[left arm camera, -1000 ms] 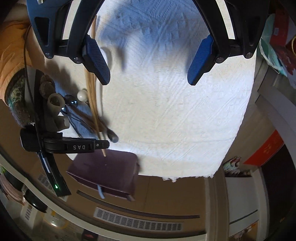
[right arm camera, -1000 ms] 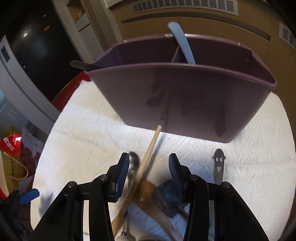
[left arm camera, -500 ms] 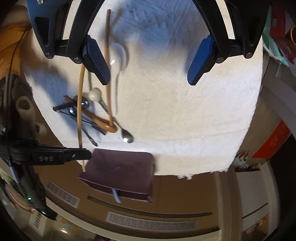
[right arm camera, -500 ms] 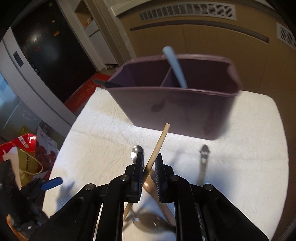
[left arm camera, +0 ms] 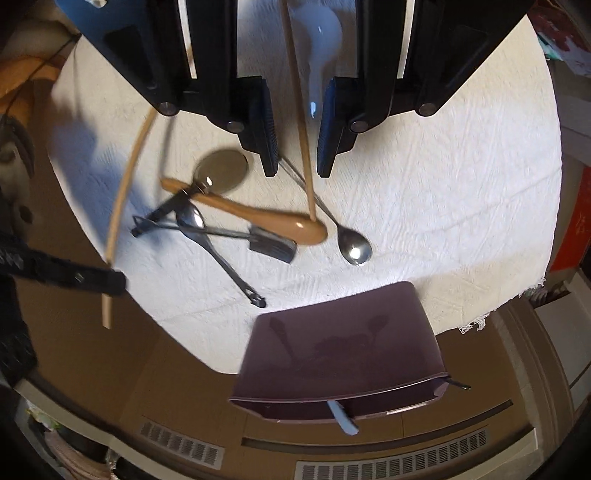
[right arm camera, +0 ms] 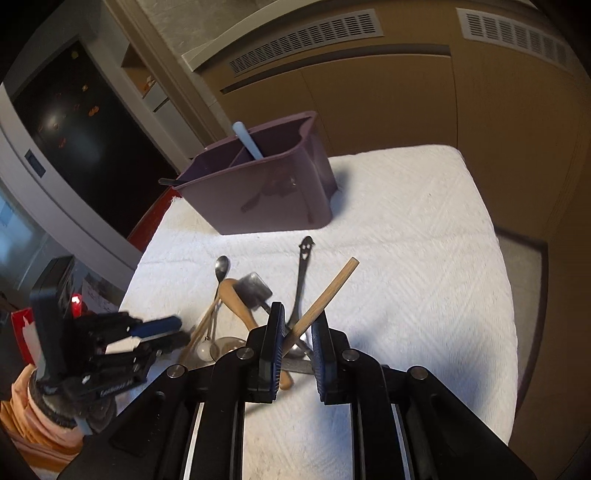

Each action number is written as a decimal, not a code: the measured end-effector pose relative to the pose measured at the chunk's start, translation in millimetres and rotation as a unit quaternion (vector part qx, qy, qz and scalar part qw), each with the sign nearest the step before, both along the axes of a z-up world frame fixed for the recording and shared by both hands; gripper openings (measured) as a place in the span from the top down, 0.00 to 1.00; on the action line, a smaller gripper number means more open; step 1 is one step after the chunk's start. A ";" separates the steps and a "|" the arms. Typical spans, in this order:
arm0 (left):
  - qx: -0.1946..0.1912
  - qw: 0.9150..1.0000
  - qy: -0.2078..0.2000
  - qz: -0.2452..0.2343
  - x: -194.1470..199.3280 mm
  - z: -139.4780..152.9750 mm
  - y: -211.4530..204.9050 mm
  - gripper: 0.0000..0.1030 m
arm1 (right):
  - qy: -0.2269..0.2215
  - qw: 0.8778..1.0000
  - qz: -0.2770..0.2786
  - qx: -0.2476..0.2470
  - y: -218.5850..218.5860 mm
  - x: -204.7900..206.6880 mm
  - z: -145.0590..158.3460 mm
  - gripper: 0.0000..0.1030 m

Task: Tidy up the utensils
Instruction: 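Grasp the other wooden chopstick with the left gripper while the right gripper holds its chopstick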

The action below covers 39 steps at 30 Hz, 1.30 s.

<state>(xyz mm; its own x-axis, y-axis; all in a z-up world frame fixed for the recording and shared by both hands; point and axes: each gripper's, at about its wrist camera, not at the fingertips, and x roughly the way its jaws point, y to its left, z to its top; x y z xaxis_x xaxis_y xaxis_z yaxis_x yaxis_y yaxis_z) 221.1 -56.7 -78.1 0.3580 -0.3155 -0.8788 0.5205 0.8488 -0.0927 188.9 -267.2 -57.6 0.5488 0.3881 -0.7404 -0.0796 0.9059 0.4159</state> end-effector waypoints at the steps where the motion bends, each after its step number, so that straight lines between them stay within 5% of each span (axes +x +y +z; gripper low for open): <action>1: 0.006 1.000 0.007 0.004 5.8 -2.2 -2.9 0.81 | 0.001 1.000 -0.002 0.004 -1.9 -1.5 -1.6 0.85; 8: 0.054 0.998 0.032 0.009 28.5 -20.5 -24.5 0.81 | -0.008 1.000 -0.001 0.019 -4.5 -7.6 -1.6 0.85; 14: 0.043 0.998 0.051 0.021 40.5 -28.2 -26.8 0.82 | -0.013 1.000 0.003 0.016 -3.0 -9.6 2.7 0.85; 19: 0.015 0.998 0.035 0.047 35.7 -23.6 -14.2 0.95 | -0.027 0.999 0.019 -0.008 9.0 -11.7 18.9 0.86; 27: -0.046 0.997 -0.041 0.055 -4.4 19.3 15.3 0.97 | -0.055 0.994 0.052 -0.075 41.5 -18.5 56.8 0.87; 39: -0.120 0.976 -0.171 0.062 -49.3 117.6 42.1 0.97 | -0.125 0.978 0.067 -0.152 75.6 -35.6 121.4 0.94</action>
<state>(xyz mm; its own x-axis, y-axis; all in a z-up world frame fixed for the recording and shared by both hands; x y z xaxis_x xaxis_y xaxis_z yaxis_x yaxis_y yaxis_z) 171.8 -14.6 39.6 0.6659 -0.4327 -0.6077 0.4503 0.8826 -0.1351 153.3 -191.6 63.7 0.6867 0.2516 -0.6820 -0.2700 0.9594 0.0822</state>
